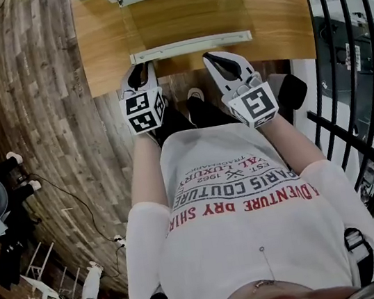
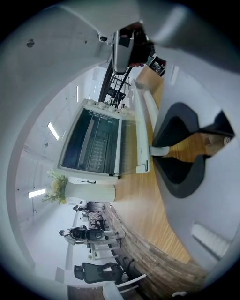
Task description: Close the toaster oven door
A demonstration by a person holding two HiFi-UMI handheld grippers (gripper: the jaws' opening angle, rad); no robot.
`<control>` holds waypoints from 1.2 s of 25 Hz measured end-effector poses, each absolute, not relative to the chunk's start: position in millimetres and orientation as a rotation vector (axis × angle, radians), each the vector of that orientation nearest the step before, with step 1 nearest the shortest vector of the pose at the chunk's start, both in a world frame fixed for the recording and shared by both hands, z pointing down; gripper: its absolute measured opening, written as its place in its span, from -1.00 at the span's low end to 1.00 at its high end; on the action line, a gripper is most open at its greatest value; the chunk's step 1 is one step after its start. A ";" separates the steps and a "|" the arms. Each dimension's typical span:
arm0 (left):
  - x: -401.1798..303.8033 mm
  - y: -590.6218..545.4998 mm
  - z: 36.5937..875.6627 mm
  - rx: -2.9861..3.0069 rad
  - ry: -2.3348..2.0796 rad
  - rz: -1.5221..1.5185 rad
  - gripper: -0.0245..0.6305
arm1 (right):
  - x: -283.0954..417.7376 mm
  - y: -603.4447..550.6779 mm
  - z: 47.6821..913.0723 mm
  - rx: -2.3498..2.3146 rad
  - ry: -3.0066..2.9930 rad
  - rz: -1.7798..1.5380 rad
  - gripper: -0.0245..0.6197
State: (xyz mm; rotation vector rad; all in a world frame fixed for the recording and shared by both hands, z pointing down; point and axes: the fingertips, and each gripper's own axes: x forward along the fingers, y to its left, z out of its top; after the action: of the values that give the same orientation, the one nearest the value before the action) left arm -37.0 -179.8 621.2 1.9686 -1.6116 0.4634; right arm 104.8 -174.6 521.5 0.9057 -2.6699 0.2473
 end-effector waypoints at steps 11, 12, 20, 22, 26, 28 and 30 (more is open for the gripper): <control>-39.1 -190.1 566.0 2.042 -1.657 0.396 -0.67 | 109.1 -182.2 486.9 0.932 -2.722 0.173 -0.96; -39.9 -192.2 559.2 2.050 -1.664 0.385 -0.68 | 108.3 -183.7 483.2 0.934 -2.728 0.164 -0.96; -44.2 -215.6 517.4 2.088 -1.680 0.330 -0.67 | 101.4 -206.7 454.9 0.964 -2.759 0.118 -0.96; -43.5 -219.1 507.1 2.105 -1.681 0.328 -0.67 | 102.2 -211.4 445.3 0.978 -2.766 0.102 -0.96; -42.4 -228.4 491.5 2.133 -1.685 0.366 -0.67 | 103.1 -225.7 430.9 1.015 -2.770 0.078 -0.96; -42.1 -235.9 484.5 2.150 -1.688 0.383 -0.67 | 102.8 -234.5 425.0 1.039 -2.770 0.069 -0.96; -42.9 -243.5 476.9 2.161 -1.691 0.381 -0.67 | 101.1 -241.5 419.5 1.056 -2.770 0.058 -0.96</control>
State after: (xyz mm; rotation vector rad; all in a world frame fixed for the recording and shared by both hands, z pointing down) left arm -42.9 -243.5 476.9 2.1613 -1.6909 0.3808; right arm 101.1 -241.5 419.5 1.0559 -2.7697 0.0582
